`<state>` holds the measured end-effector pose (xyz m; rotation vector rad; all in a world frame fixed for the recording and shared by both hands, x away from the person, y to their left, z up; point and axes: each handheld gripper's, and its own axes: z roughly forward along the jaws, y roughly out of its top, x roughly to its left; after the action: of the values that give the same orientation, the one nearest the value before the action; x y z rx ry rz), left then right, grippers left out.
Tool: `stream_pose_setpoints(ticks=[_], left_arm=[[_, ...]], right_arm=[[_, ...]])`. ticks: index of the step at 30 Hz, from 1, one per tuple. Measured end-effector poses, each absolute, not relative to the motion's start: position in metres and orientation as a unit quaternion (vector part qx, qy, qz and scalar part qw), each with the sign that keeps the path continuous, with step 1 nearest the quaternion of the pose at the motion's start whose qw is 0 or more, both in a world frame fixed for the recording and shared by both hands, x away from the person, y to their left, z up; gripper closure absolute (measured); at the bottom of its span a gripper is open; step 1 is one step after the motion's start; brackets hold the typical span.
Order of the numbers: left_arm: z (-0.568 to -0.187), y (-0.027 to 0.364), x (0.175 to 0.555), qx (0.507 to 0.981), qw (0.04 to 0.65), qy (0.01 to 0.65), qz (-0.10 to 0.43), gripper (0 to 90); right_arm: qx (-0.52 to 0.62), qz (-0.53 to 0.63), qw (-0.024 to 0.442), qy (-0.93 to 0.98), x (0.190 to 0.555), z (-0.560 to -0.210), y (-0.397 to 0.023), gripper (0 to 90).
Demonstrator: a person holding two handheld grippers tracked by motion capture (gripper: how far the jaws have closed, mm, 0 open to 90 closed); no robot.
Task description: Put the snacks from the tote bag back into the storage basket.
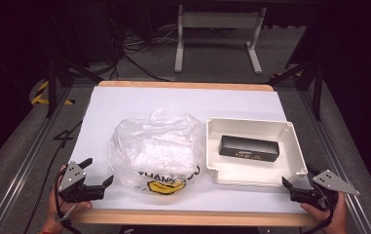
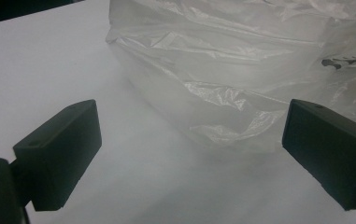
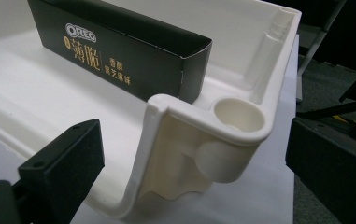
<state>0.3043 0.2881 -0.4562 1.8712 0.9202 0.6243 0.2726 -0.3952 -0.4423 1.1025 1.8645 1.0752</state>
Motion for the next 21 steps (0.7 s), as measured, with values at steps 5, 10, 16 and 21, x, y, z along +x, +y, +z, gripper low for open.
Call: stream_pose_setpoints(ticks=[5,10,16,21], left_arm=[[-0.4566,0.2866,0.3053,0.762,0.463,0.375,0.253,5.7],[-0.4566,0.2870,0.3052,0.762,0.463,0.375,0.254,5.7],[-0.4565,0.2868,0.3055,0.761,0.464,0.375,0.254,5.7],[-0.4566,0.2865,0.3059,0.762,0.463,0.376,0.253,5.7]], right_arm=[[0.425,0.418,0.354,0.721,0.2724,-0.4425,-0.3957,5.3],[0.425,0.418,0.354,0.720,0.2722,-0.4425,-0.3957,5.2],[0.425,0.419,0.352,0.721,0.2723,-0.4428,-0.3958,5.2],[0.422,0.421,0.350,0.722,0.2726,-0.4431,-0.3960,5.2]])
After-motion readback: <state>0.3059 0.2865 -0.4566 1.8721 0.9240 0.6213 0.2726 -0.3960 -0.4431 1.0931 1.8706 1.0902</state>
